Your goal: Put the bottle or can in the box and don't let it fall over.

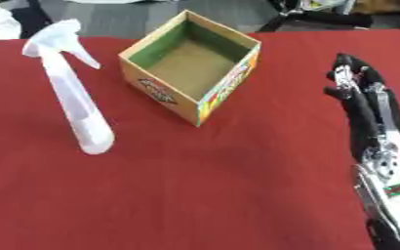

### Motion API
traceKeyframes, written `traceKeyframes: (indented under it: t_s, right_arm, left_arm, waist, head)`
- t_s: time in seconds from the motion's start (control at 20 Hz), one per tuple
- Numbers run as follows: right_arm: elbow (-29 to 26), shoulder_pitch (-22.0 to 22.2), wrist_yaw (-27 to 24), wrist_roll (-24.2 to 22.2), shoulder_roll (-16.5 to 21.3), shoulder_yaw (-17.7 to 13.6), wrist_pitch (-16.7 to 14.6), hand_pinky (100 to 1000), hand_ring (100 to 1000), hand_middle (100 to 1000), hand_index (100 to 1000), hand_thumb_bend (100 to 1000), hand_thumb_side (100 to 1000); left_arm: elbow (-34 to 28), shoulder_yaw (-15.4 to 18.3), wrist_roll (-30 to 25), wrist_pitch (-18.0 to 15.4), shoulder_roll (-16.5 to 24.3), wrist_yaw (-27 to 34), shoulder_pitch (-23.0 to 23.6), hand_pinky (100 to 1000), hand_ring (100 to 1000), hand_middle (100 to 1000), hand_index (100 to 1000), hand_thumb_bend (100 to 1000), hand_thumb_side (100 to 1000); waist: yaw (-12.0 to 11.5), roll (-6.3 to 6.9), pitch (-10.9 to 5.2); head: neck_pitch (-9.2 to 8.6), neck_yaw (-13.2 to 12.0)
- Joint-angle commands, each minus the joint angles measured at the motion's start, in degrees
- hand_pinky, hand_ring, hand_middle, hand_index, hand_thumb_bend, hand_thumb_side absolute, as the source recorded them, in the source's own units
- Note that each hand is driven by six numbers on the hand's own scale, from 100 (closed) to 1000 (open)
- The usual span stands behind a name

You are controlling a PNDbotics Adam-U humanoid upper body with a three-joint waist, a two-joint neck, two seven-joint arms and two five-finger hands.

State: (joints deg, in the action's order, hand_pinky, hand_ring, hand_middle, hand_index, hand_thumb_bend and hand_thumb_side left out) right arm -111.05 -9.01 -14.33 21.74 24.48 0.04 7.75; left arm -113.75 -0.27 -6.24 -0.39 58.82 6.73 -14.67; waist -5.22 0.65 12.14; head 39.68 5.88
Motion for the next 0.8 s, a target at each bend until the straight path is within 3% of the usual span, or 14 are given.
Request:
traceKeyframes:
  t_s: [0.05,0.45,0.8]
  right_arm:
    - [-0.59,-0.37,-0.18,-0.2,1.46,-0.03,-0.05,787,829,871,819,100,647]
    - [-0.22,-1.03,-1.06,0.36,1.25,0.95,-0.1,788,827,871,819,100,644]
    - [-0.6,-0.83,-1.88,-0.24,1.81,1.01,0.34,789,829,874,818,100,647]
  left_arm:
    - [-0.84,-1.84,-2.82,1.43,4.93,0.54,-3.05,804,712,739,803,100,552]
    - [-0.7,-6.58,-9.42,9.89,5.31,4.91,-12.27,827,730,754,814,100,597]
    - [1.55,-9.55,-15.55,12.0,4.24,2.92,-18.25,831,739,759,821,100,619]
  waist:
    - [0.15,0.27,-1.11]
    - [1.31,0.19,-1.62]
    - [1.69,0.15,-2.04]
  head:
    - [0.34,-0.22]
    - [0.84,2.19]
    - [0.77,2.46]
